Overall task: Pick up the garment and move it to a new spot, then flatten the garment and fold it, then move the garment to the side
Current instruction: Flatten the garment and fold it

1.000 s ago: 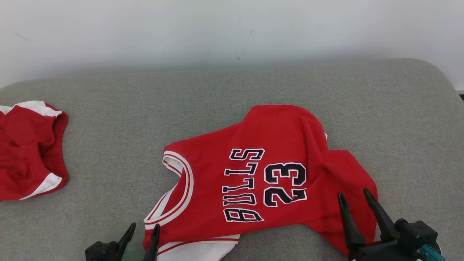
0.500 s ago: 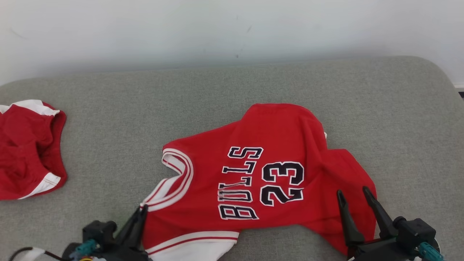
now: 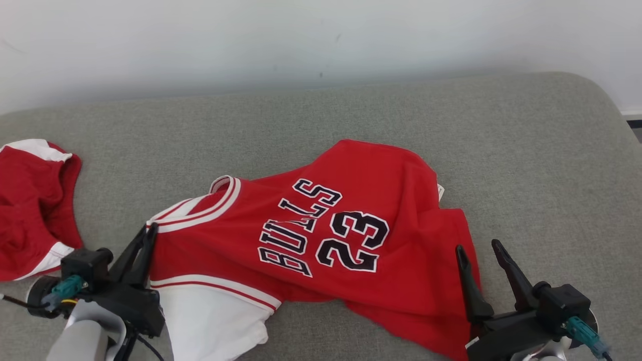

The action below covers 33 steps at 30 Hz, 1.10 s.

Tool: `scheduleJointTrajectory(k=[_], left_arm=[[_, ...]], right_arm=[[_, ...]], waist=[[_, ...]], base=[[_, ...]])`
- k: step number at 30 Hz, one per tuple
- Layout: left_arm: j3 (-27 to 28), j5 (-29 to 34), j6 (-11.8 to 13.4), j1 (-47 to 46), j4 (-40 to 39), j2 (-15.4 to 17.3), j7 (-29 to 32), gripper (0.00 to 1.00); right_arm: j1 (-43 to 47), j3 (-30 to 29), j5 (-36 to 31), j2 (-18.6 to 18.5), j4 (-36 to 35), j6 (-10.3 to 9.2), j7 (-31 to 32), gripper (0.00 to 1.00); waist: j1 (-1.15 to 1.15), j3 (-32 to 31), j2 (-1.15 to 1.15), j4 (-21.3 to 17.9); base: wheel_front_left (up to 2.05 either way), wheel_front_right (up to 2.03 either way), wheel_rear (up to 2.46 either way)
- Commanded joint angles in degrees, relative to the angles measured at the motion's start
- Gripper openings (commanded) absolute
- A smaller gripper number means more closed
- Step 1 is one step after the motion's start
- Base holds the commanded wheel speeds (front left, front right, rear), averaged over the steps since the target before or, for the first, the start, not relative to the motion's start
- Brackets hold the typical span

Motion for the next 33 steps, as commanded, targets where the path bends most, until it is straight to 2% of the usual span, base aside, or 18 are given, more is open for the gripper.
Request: scheduleJointTrajectory(k=[1,5,6,7,8,13,20,28,33], left_arm=[[-0.3,-0.7,0.0,-1.0,1.1,1.0,0.0,0.0],[-0.3,-1.3,0.0,-1.6,2.7,1.6,0.0,0.0],[-0.1,-1.5,0.0,-1.4,2.9,1.6,0.0,0.11],[0.4,-1.6,0.0,-1.1,2.7,1.4,0.0,0.62],[0.9,-1.8,0.0,-0.4,2.4,1.1,0.0,1.0],[3.2,-0.6,0.5,4.9,-2.0,-0.4,0.0,1.0],[8.3,1.5,2.7,14.8,-14.9,-4.5,0.0,1.0],[13.3,2.9,3.9,26.0,-26.3,-10.0,0.0,1.0],[14.5,3.4,4.2,29.9,-30.0,-11.6,0.0,1.0]], right_arm=[[-1.0,-0.1,-0.7,0.7,0.8,0.03,0.0,1.0],[-1.4,0.1,-1.1,1.3,2.1,0.03,0.0,1.0],[-1.5,0.1,-1.0,1.4,2.3,0.03,0.0,1.0],[-1.5,0.1,-0.9,1.6,2.5,0.03,-0.1,1.0],[-1.4,-0.1,-0.6,1.7,2.6,0.03,0.0,1.0],[0.4,-1.0,0.6,0.9,2.8,0.03,-0.1,1.0],[3.2,-1.9,3.1,-2.3,5.6,0.03,0.1,1.0],[6.6,-1.2,8.9,-7.7,6.0,0.03,5.0,1.0],[6.3,-1.9,10.0,-8.6,5.3,0.03,6.6,1.0]], waist=[[0.0,0.3,0.0,-0.5],[0.0,0.5,0.0,-0.8],[0.0,0.5,0.0,-0.8],[0.0,0.5,0.0,-0.9],[0.0,0.4,0.0,-0.9],[0.0,-0.5,0.0,-0.2],[0.0,-2.1,0.0,2.4],[0.0,-4.1,0.0,4.9],[0.0,-4.7,0.0,6.1]], base=[[0.0,0.0,0.0],[0.0,0.0,0.0],[0.0,0.0,0.0],[0.0,0.0,0.0],[0.0,0.0,0.0],[0.0,0.0,0.0],[0.0,0.0,0.0],[0.0,0.0,0.0],[0.0,0.0,0.0]])
